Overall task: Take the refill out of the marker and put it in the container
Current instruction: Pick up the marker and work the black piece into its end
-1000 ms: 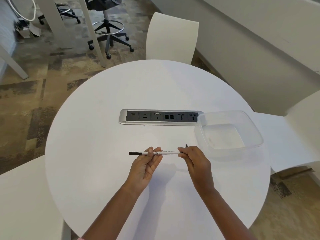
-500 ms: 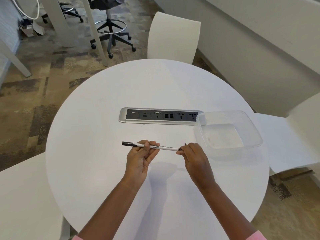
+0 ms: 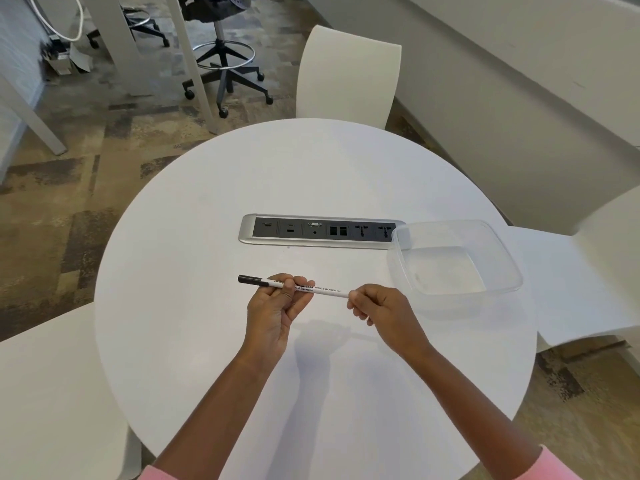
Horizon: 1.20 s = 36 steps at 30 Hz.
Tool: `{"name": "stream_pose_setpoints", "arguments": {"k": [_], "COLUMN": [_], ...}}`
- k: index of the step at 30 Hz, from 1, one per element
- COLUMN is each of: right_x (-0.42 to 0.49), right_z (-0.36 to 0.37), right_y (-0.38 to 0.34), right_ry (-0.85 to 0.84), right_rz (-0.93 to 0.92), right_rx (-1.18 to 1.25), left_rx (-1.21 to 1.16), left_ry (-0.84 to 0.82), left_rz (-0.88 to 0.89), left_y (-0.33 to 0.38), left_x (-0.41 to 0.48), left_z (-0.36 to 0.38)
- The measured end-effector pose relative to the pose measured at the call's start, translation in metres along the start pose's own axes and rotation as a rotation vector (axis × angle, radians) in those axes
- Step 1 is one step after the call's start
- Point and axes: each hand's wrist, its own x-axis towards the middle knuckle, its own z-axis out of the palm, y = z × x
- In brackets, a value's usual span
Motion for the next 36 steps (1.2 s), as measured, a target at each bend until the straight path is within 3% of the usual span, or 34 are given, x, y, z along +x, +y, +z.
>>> {"name": "stream_pose_setpoints", "arguments": {"k": [4,10,13,18,25,30,33,36], "right_x": [-0.008,-0.009,-0.006,-0.008,-0.012,0.000,0.002,-0.005], "right_z": [0.003,0.002,0.002,0.005,-0.001,-0.021,-0.027,-0.020], "right_y": [0.006,0.010,0.012,0.015,0.010,-0.005,-0.011,-0.006], "right_ry": [0.156,0.319,0.362,0.290,-0.013,-0.281,-0.259,-0.065], "right_rz": [-0.323,-0.639,-0.697,-0.603,-0.027,0.196,0.150,-0.128], "right_rx": [-0.403,-0.687,-0.751,-0.713,-0.175,0.029,0.095,-0.157], "left_rx": [-0.054,-0.094,-0.102,-0.017,0.125,0.130,0.055,-0.011], "left_ry": [0.015,0.040,0.045,0.013,-0.062,-0.079,-0.058,-0.041], "left_rz": [0.006,-0.022,-0.035,0.006,0.065,0.065,0.064,0.064], "left_y": [0.001,-0.001,-0.004,-0.006,-0.003,0.000,0.000,0.002], "left_x": [-0.001,-0.006,-0.008,-0.011,-0.011,-0.008,-0.008,-0.007], "left_z": [0.001,0.001,0.001,0.002,0.001,0.004,0.008,0.010]}}
